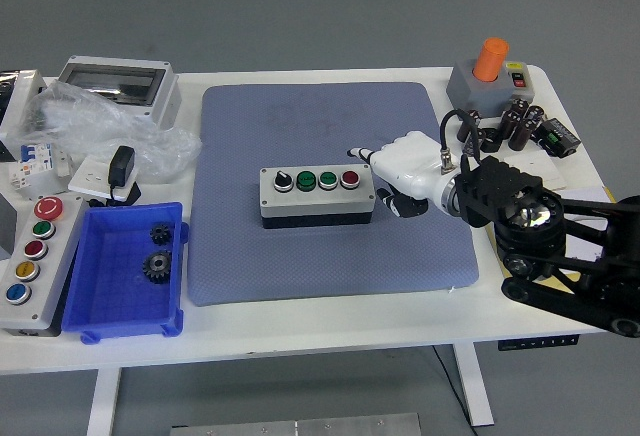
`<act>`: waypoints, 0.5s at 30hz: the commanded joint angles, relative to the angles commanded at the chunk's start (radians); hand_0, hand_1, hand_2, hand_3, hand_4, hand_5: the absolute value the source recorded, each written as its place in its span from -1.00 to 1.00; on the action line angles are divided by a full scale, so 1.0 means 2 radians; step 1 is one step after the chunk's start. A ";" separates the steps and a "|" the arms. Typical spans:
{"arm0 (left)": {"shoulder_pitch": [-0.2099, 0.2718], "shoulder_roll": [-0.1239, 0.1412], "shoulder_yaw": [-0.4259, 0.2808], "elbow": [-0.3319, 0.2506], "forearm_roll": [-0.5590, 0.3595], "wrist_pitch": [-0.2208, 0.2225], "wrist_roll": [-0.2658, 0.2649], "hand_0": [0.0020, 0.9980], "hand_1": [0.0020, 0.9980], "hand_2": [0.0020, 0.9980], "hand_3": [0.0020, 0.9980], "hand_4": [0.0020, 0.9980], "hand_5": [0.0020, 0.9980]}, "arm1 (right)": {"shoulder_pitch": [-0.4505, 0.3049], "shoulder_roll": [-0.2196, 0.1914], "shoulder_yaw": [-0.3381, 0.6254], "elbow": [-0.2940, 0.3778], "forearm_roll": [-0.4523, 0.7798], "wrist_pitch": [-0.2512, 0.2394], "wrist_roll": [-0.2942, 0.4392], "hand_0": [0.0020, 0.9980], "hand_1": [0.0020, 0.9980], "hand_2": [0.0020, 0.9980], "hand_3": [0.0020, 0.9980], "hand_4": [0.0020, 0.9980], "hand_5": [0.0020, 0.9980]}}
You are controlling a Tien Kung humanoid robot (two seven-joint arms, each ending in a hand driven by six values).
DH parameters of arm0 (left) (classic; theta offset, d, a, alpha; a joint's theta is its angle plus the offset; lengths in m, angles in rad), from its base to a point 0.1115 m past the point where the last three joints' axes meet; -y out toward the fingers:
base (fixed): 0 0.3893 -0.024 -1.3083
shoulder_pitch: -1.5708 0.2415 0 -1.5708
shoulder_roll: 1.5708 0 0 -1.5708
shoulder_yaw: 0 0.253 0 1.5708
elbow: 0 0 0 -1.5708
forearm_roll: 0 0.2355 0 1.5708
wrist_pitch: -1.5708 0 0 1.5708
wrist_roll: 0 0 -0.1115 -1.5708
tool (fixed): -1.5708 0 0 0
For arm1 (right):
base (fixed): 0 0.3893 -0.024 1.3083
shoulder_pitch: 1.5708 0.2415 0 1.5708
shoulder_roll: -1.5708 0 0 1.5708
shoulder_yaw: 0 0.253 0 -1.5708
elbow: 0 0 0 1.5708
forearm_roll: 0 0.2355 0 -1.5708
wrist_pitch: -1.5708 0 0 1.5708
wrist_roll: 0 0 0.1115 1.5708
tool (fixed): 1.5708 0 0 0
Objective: Pick up the button,place it on the desk,press the button,press the button
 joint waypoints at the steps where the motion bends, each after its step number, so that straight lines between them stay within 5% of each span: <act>1: 0.000 0.000 0.001 0.000 -0.001 0.000 0.000 0.24 0.31 0.22 0.27 0.32 -0.33 | 0.000 0.000 -0.002 0.000 0.001 0.000 0.000 0.18 0.12 -0.39 1.00 -0.36 -1.00; 15: -0.001 0.002 0.001 0.000 0.000 0.001 -0.001 0.24 0.31 0.22 0.27 0.32 -0.32 | -0.005 0.007 -0.028 -0.016 0.012 0.006 0.000 0.18 0.11 -0.41 1.00 -0.36 -1.00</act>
